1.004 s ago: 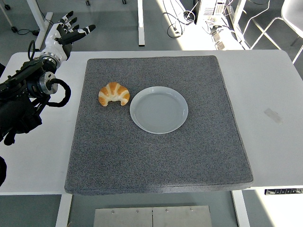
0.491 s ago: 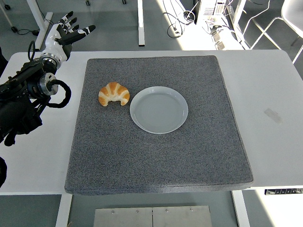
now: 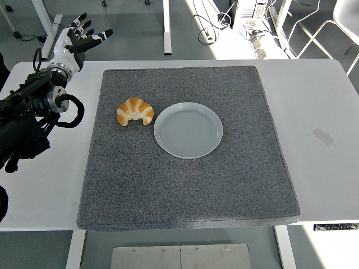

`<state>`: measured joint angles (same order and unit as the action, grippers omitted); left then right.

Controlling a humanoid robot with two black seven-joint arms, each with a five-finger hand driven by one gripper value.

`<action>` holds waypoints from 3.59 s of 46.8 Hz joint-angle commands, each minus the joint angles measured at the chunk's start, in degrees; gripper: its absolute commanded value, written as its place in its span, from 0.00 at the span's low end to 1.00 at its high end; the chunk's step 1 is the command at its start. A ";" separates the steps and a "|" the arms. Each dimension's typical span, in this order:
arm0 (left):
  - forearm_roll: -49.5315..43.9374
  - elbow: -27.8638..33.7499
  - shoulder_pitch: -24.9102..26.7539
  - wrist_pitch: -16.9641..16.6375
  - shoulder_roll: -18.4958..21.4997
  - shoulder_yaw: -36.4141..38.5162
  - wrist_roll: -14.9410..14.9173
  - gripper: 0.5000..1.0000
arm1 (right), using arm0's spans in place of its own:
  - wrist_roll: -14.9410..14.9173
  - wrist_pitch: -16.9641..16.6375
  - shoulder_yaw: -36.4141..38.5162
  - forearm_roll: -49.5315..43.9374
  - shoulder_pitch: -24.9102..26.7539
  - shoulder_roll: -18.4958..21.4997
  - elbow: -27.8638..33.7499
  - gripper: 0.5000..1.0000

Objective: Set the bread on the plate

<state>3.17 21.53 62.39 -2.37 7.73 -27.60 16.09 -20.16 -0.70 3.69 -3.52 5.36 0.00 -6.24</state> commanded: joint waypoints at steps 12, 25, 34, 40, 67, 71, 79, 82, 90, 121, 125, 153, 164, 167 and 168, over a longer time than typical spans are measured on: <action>0.35 0.18 -0.34 0.00 -0.44 5.70 -0.01 0.95 | -0.06 0.00 0.00 0.00 0.00 0.00 0.00 1.00; 0.61 3.51 1.77 0.52 1.85 10.81 -0.10 0.95 | 0.03 0.00 0.00 0.00 0.09 0.00 0.00 1.00; 9.12 11.07 2.56 -1.05 4.22 16.26 -0.89 0.94 | 0.03 0.00 0.00 0.00 0.00 0.00 0.00 1.00; 17.74 14.59 2.74 -3.78 5.89 18.02 -0.97 0.94 | -0.06 0.00 0.00 0.00 0.00 0.00 0.00 1.00; 39.27 32.08 6.96 -4.13 17.05 32.52 -7.12 0.94 | 0.03 0.00 0.00 0.00 0.00 0.00 0.00 1.00; 43.05 32.26 7.05 -4.13 17.05 32.78 -9.32 0.94 | 0.03 0.00 0.00 0.00 0.00 0.00 0.00 1.00; 45.17 32.52 7.84 -4.13 17.32 33.05 -10.64 0.94 | 0.03 0.00 0.00 0.00 0.00 0.00 0.00 1.00; 46.05 32.52 7.92 -4.13 17.67 33.14 -10.99 0.94 | 0.03 0.00 0.00 0.00 0.00 0.00 0.00 1.00; 49.83 32.52 8.19 -4.13 17.76 33.05 -13.54 0.91 | -0.06 0.00 0.00 0.00 0.00 0.00 0.00 1.00; 52.99 32.26 8.19 -3.34 14.33 35.60 -15.56 0.87 | 0.03 0.00 0.00 0.00 0.00 0.00 0.00 1.00; 52.99 32.08 8.10 -3.34 13.80 35.86 -15.83 0.86 | 0.03 0.00 0.00 0.00 0.00 0.00 0.00 1.00; 53.87 27.95 7.48 -3.34 10.46 36.48 -15.92 0.74 | 0.03 0.00 0.00 0.00 0.00 0.00 0.00 1.00; 53.87 25.49 7.05 -3.43 9.06 37.88 -15.83 0.65 | 0.03 0.00 0.00 0.00 0.00 0.00 0.00 1.00; 53.87 25.32 6.96 -3.34 9.06 37.88 -15.83 0.63 | -0.06 0.00 0.00 0.00 0.00 0.00 0.00 1.00; 53.87 25.40 6.87 -3.43 9.06 37.88 -15.83 0.62 | 0.03 0.00 0.00 0.00 0.00 0.00 0.00 1.00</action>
<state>57.04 46.96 69.38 -5.74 16.83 10.28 0.25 -20.16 -0.70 3.69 -3.52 5.35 0.00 -6.24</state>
